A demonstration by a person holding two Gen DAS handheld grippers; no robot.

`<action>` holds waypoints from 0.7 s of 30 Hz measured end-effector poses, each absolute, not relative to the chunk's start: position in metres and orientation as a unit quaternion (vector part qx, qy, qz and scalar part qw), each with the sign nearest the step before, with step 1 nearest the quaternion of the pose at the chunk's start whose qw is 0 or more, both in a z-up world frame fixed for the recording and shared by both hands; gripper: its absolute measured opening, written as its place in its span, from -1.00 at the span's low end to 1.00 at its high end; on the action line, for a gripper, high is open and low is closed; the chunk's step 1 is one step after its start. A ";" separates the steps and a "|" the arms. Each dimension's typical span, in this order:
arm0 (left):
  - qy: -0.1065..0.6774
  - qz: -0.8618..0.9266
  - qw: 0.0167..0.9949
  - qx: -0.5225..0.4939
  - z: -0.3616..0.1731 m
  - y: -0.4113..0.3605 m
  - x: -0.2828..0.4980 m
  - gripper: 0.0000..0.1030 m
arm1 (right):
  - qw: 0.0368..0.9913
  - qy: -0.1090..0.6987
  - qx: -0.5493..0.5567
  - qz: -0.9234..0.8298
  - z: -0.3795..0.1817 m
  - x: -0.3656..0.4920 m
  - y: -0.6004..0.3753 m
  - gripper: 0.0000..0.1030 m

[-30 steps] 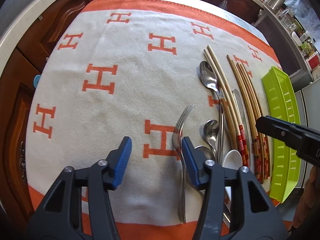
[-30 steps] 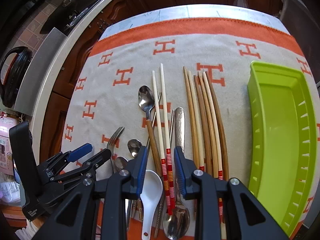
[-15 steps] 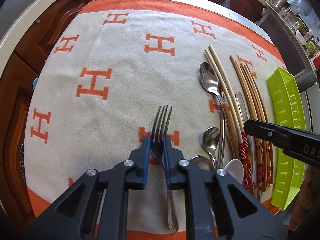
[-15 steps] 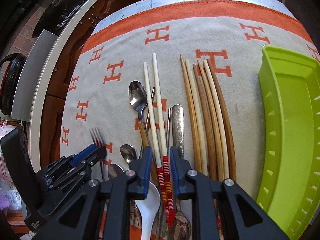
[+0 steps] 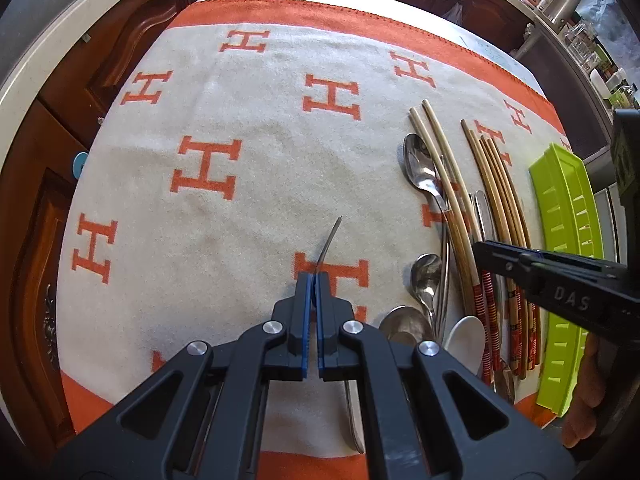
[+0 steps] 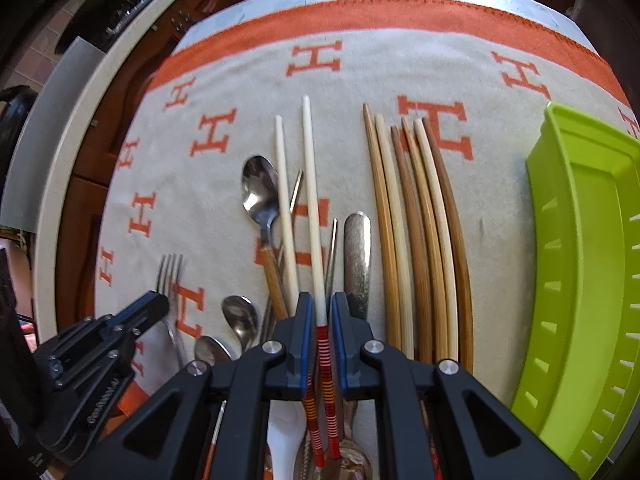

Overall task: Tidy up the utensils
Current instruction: 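Carry the fork and chopstick into the green tray and open both tools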

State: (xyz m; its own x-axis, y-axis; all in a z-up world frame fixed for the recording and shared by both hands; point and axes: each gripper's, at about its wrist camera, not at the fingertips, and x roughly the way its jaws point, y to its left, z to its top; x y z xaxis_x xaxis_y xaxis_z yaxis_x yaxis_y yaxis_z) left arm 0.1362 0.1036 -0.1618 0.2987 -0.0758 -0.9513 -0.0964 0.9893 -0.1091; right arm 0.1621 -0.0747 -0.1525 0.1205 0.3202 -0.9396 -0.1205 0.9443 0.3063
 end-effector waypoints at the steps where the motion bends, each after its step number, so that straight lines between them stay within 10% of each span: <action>1: 0.592 0.006 0.803 -0.073 -0.161 0.104 0.136 -0.99 | 0.744 0.648 0.070 0.148 -0.153 0.161 -0.073 -0.82; 21: 0.550 -0.063 0.829 -0.084 -0.070 0.080 0.112 -1.00 | 0.786 0.572 0.162 0.169 -0.074 0.109 -0.147 -0.90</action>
